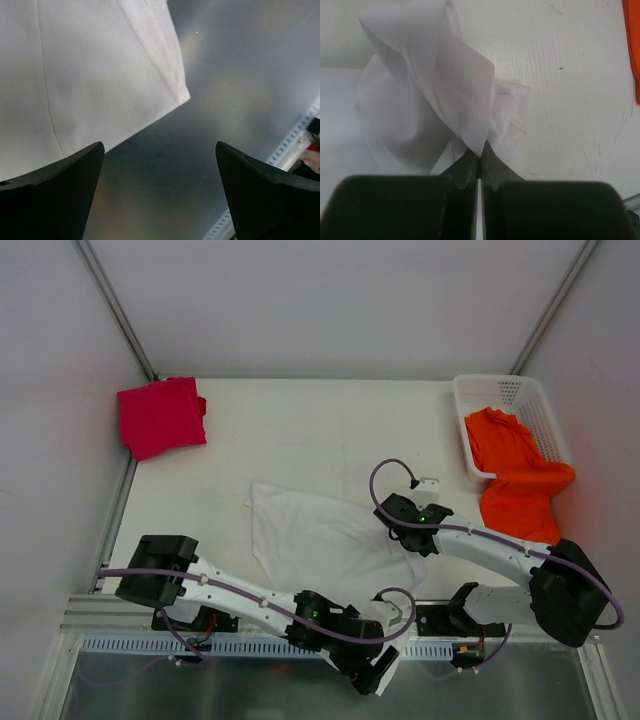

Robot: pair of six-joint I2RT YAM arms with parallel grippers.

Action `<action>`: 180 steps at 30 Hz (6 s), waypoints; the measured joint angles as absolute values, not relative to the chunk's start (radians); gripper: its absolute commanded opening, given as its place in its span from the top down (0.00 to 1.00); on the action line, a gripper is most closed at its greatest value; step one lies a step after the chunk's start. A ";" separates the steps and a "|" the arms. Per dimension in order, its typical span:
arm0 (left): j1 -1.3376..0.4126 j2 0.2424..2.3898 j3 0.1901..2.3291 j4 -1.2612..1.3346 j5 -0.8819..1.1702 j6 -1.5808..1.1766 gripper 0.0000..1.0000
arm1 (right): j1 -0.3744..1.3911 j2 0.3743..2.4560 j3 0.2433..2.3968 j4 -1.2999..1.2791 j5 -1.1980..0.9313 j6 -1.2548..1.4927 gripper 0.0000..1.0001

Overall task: Fold and stack the t-shirts
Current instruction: Flatten the tshirt out

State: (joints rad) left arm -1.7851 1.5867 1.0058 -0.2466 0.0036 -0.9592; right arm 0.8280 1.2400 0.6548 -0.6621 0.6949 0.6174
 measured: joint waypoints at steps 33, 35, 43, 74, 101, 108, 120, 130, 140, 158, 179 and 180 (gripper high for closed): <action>-1.845 2.090 1.512 -0.678 -0.231 -0.647 0.25 | 0.828 1.227 0.626 -0.636 0.667 0.620 1.00; -1.842 2.105 1.528 -0.658 -0.268 -0.656 0.30 | 0.828 1.230 0.626 -0.634 0.666 0.620 1.00; -1.824 2.167 1.549 -0.452 -0.533 -0.744 0.62 | 0.828 1.242 0.626 -0.630 0.664 0.620 1.00; -1.864 1.493 1.391 -1.105 -0.710 -0.849 1.00 | 0.871 0.913 0.836 -0.776 0.617 0.506 1.00; -1.864 0.684 1.704 -1.014 -1.030 -0.311 1.00 | 0.891 0.535 1.525 -0.877 0.371 0.102 0.99; -1.864 0.659 1.757 -0.791 -0.929 0.015 1.00 | 0.891 0.551 1.413 -0.690 0.313 0.015 1.00; -1.864 0.694 2.035 -0.702 -0.202 0.349 1.00 | 0.892 0.830 1.543 -0.374 -0.174 -0.203 0.99; -1.864 0.675 2.016 -0.671 0.156 0.394 1.00 | 0.893 0.619 1.472 -0.127 -0.404 -0.231 1.00; -1.864 0.667 1.903 -0.669 0.160 0.390 1.00 | 0.893 0.410 1.281 -0.011 -0.403 -0.253 1.00; -1.864 0.679 1.275 -0.285 -0.602 0.617 1.00 | 0.890 0.887 1.074 -0.064 0.528 -0.479 1.00; -1.588 1.439 2.356 -0.823 -0.220 0.693 1.00 | 0.868 0.744 1.074 -0.112 0.369 -0.493 1.00; -1.511 1.486 2.349 -0.795 -0.233 0.694 1.00 | 0.868 0.735 1.080 -0.123 0.362 -0.488 1.00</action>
